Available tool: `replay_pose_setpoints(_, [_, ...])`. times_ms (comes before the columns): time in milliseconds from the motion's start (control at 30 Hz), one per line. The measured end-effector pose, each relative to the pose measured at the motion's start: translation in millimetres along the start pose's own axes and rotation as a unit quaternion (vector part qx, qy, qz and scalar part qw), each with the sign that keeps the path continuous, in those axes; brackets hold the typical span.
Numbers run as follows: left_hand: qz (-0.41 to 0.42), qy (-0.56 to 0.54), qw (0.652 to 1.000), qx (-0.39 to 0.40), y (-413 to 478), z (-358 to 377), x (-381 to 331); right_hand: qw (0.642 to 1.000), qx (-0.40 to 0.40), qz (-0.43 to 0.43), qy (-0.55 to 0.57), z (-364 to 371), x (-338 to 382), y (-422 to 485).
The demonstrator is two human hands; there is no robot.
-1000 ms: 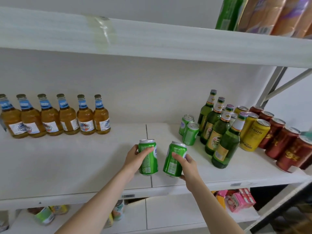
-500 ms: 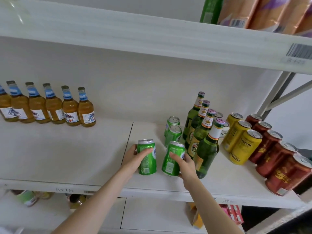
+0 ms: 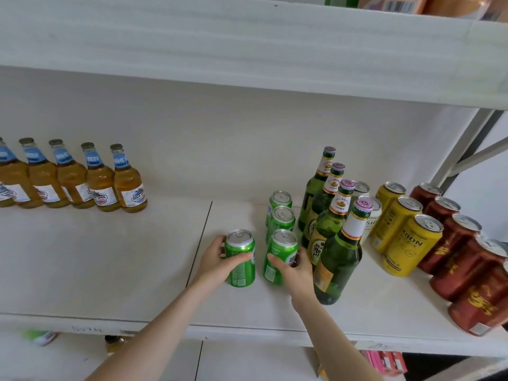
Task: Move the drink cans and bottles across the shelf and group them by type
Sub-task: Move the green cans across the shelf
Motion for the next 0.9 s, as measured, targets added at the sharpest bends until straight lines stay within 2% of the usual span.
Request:
replay_pose_setpoints(200, [0.023,0.022,0.999,0.027,8.7,3.0,1.7,0.999,-0.023,-0.024,-0.016,-0.8,-4.0,14.2])
replay_pose_setpoints(600, [0.023,0.009,0.998,0.057,11.9,-0.9,3.1,0.998,-0.011,-0.029,-0.046,-1.4,-10.4,34.1])
replay_pose_setpoints(900, [0.005,-0.017,0.996,0.083,5.2,-7.6,3.3,0.999,-0.005,-0.035,-0.008,-4.8,-21.7,16.9])
Point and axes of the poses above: each hand's wrist, its own y-axis towards the middle knuckle, its own z-axis out of the palm, x = y × z, the point moved 1 cm from there along y, towards the middle knuckle, and after that the axes turned 3 degrees about z, right-handed, at the moved point
